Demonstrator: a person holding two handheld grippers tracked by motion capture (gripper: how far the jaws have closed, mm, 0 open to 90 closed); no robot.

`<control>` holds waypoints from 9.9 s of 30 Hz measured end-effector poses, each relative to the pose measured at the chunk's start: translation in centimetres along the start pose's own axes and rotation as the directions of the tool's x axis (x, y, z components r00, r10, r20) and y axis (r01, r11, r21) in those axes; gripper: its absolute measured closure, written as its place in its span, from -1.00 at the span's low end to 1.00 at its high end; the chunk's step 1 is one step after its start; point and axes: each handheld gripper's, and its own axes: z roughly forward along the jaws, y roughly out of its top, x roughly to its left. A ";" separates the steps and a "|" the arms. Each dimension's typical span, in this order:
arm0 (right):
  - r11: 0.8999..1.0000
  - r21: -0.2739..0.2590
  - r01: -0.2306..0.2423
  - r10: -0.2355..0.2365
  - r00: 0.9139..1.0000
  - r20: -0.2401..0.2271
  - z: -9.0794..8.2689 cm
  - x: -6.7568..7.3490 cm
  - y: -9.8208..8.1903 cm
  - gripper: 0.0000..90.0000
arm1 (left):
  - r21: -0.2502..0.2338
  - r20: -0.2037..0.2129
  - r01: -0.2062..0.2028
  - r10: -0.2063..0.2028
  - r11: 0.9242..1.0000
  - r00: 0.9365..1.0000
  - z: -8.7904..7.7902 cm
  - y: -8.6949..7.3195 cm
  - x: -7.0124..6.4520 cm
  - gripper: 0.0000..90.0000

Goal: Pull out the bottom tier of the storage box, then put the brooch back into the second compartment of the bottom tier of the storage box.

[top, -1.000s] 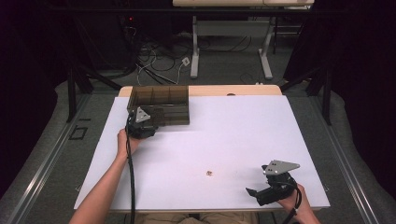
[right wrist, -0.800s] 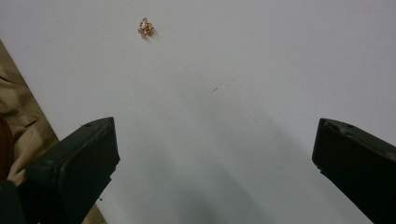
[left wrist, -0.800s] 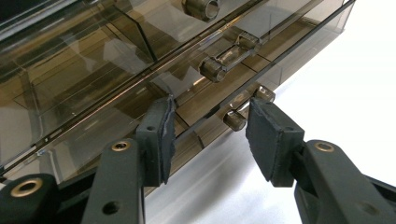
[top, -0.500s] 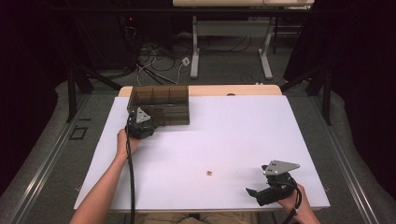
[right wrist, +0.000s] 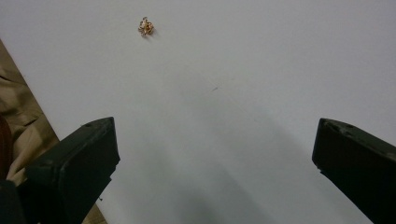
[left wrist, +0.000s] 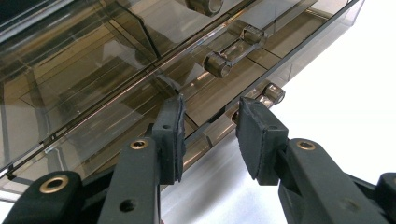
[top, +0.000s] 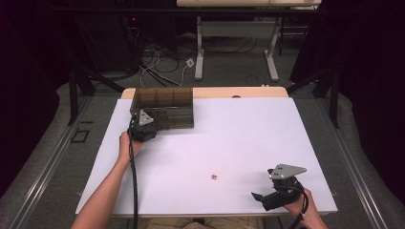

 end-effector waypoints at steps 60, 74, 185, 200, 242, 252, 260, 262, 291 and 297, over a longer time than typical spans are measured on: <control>1.000 0.007 0.006 -0.006 1.000 -0.006 0.0 0.0 0.0 -1.00 | 0.168 0.124 0.035 -0.057 0.985 0.991 -1.7 0.5 -0.3 0.42; 1.000 0.005 0.007 -0.007 1.000 -0.007 0.0 0.0 0.0 -1.00 | 0.184 0.155 0.028 -0.057 0.983 0.986 -2.0 0.4 -0.4 0.42; 1.000 0.015 0.004 -0.004 1.000 -0.005 0.0 0.0 0.0 -1.00 | 0.122 0.309 0.026 -0.063 0.992 0.949 -9.1 0.3 -8.1 -1.00; 1.000 0.014 0.007 -0.007 1.000 -0.006 0.0 0.0 0.0 -1.00 | 0.096 0.359 -0.020 -0.016 0.995 0.933 -8.7 1.4 -10.9 -1.00; 1.000 0.012 0.011 -0.011 1.000 -0.006 0.1 0.0 0.0 -1.00 | 0.075 0.427 -0.093 0.053 0.993 0.903 -7.3 2.5 -15.1 -1.00; 1.000 0.004 0.006 -0.006 1.000 -0.003 0.1 0.0 -0.1 -1.00 | 0.078 0.444 -0.108 0.062 0.991 0.894 -6.9 2.7 -16.0 -1.00; 1.000 0.009 0.012 -0.012 1.000 -0.002 0.2 0.1 0.0 -1.00 | 0.074 0.451 -0.112 0.066 0.991 0.890 -6.5 2.8 -16.9 -1.00; 1.000 0.009 0.006 -0.006 1.000 0.000 0.2 0.1 0.0 -1.00 | 0.068 0.449 -0.104 0.062 0.992 0.891 -6.4 2.8 -17.2 -1.00; 1.000 0.010 0.005 -0.005 1.000 -0.011 0.2 0.0 -0.1 -1.00 | 0.073 0.502 -0.152 0.095 0.986 0.860 -4.0 3.4 -20.0 -0.69; 1.000 0.014 0.012 -0.012 1.000 -0.012 0.1 0.0 0.0 -1.00 | 0.067 0.520 -0.163 0.104 0.984 0.848 -3.5 3.6 -20.5 -0.53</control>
